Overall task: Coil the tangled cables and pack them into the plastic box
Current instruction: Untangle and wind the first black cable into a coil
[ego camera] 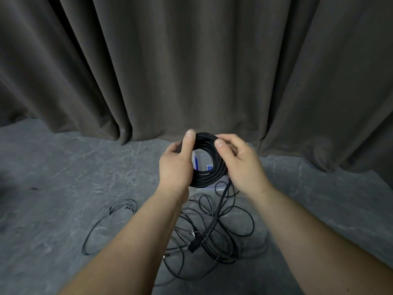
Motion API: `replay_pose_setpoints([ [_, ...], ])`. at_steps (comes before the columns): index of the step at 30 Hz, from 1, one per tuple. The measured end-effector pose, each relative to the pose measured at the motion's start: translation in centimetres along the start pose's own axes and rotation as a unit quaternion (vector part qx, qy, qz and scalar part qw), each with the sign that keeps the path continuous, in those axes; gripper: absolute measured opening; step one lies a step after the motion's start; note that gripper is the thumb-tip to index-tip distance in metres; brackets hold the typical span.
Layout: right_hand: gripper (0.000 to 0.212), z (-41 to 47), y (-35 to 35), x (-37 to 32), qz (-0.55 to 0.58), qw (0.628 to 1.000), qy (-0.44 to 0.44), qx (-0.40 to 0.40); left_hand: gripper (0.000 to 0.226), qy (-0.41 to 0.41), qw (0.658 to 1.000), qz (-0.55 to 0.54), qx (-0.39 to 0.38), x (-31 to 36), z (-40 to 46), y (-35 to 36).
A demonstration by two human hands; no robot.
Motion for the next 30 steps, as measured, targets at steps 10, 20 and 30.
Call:
replay_pose_setpoints([
  [10,0.022,0.6,-3.0,0.6,-0.038,0.984,0.116,-0.132,0.031,0.068,0.996,0.013,0.056,0.7,0.7,-1.5],
  [20,0.054,1.6,-5.6,-0.3,-0.362,0.929,0.07,0.027,0.032,0.053,0.999,-0.002,-0.003,0.7,0.6,-1.2],
  [30,0.011,1.7,-4.6,-0.8,0.201,0.963,0.14,0.114,0.035,0.079,0.992,0.05,-0.088,0.5,-0.4,-0.2],
])
Point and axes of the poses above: each hand's wrist, its own z-axis towards the middle knuckle, its own y-axis out of the palm, x = y × z, the point moved 3 cm from there along z, towards the middle knuckle, and after that the axes turned 10 degrees about -y, right-handed, at the moved point
